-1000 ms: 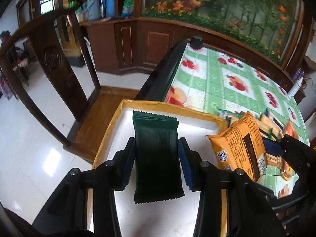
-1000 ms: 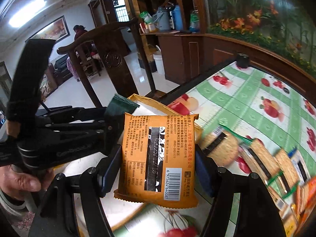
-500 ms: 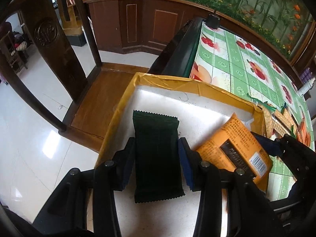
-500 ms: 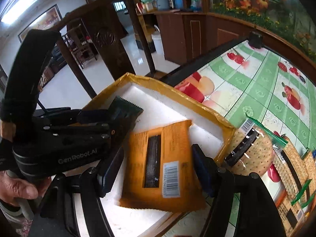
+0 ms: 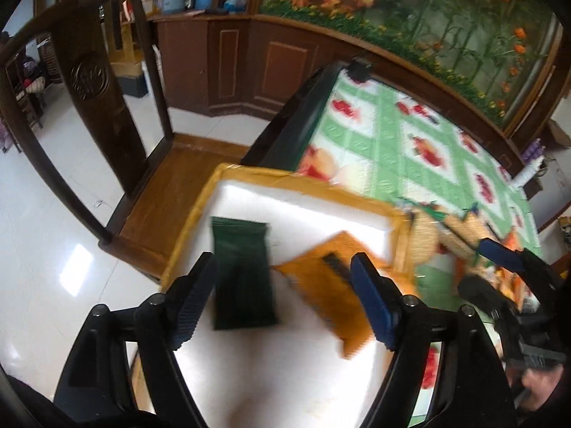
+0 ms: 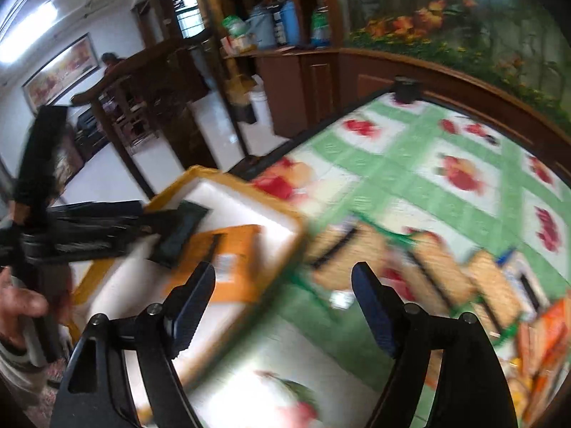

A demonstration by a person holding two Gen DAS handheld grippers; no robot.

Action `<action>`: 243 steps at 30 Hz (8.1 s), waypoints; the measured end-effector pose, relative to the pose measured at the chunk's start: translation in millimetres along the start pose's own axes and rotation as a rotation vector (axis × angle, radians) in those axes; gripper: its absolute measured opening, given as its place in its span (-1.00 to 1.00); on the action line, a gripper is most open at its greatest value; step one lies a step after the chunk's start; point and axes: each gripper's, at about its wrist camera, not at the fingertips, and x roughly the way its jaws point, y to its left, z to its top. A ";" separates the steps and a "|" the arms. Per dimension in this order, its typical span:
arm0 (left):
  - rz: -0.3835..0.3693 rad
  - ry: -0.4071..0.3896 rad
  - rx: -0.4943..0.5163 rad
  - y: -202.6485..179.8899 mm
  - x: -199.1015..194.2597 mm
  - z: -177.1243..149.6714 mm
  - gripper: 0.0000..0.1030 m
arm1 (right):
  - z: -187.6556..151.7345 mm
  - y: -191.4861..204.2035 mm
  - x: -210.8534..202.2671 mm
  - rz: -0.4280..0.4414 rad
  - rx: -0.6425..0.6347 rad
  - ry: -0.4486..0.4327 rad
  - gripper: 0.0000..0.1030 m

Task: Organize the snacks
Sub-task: 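Open both tools to release the packs in the box and withdraw, then grasp the green-ended cracker pack with the right tool while the left tool grasps the round cracker pack, then carry both cracker packs over the white box and lower them inside, then open both tools to release the cracker packs in the box and withdraw, then move the left tool over the orange-edged rectangular cracker pack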

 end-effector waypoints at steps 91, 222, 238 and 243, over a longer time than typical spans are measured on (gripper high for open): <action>-0.133 0.202 0.438 -195.5 106.4 28.6 0.48 | -31.7 -122.1 -7.5 -0.108 0.074 0.084 -0.08; -0.034 -0.020 0.261 -148.2 15.2 -80.5 0.74 | -84.6 -131.8 -26.8 0.112 0.338 0.069 0.54; -0.122 0.081 0.264 -208.7 47.9 -84.3 0.74 | -157.9 -172.6 -132.9 0.002 0.533 -0.083 0.58; -0.086 0.112 0.271 -225.5 67.5 -86.9 0.74 | -164.0 -178.9 -122.8 -0.036 0.577 -0.033 0.58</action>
